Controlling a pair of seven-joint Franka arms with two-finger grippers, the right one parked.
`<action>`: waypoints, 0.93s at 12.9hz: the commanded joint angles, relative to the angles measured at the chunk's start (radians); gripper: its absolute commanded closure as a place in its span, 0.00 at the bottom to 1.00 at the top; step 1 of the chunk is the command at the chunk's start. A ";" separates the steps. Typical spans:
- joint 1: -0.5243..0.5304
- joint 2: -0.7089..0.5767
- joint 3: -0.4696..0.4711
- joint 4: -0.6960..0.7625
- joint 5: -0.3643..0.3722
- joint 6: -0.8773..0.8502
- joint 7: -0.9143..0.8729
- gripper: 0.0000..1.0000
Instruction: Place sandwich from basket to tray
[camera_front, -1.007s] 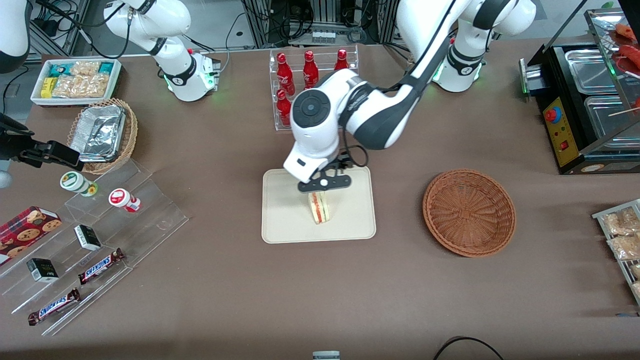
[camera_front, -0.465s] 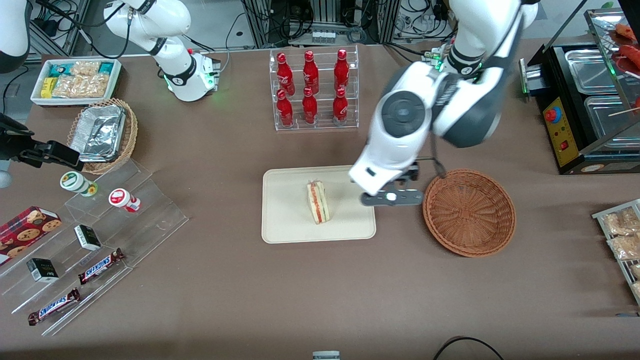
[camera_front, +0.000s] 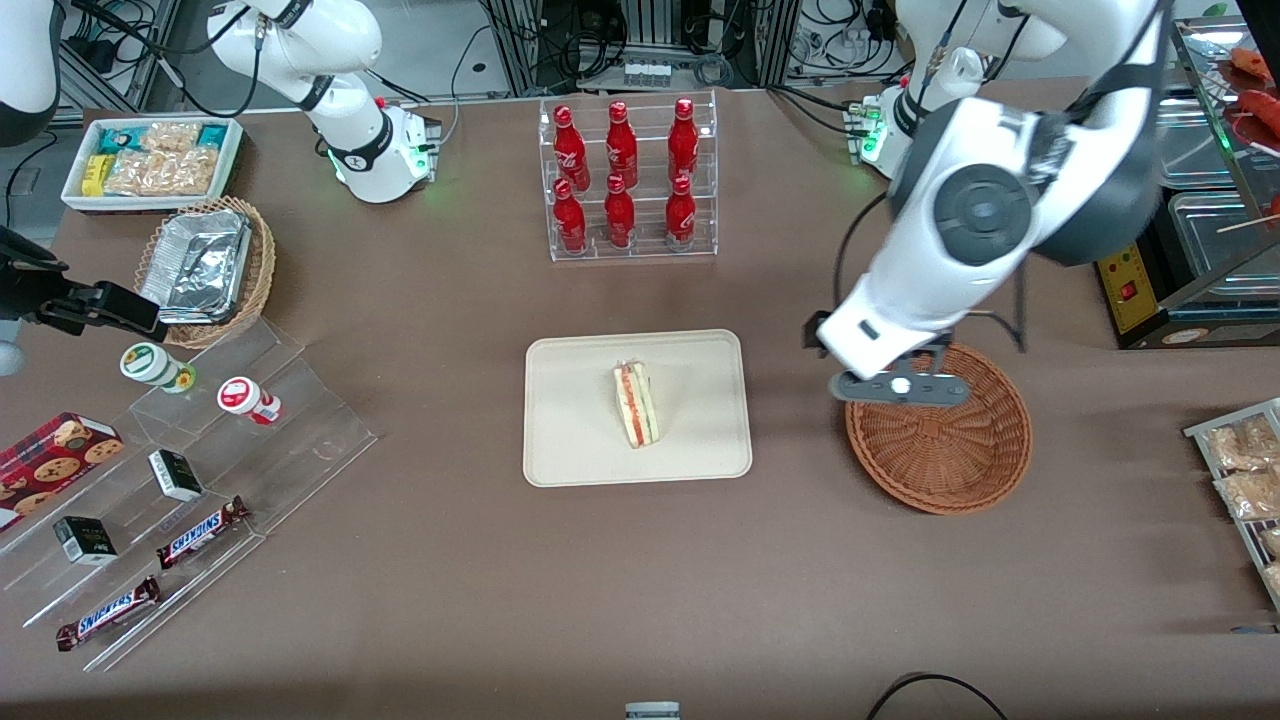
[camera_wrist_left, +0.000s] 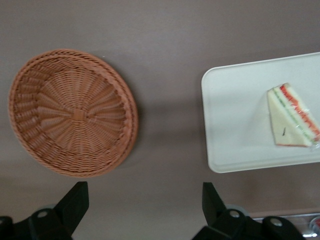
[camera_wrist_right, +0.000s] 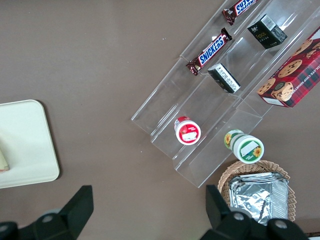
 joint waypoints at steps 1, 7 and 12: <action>0.065 -0.122 -0.006 -0.097 -0.004 -0.053 0.098 0.00; 0.196 -0.216 -0.015 -0.089 0.007 -0.190 0.128 0.00; 0.414 -0.262 -0.167 -0.086 0.009 -0.250 0.171 0.00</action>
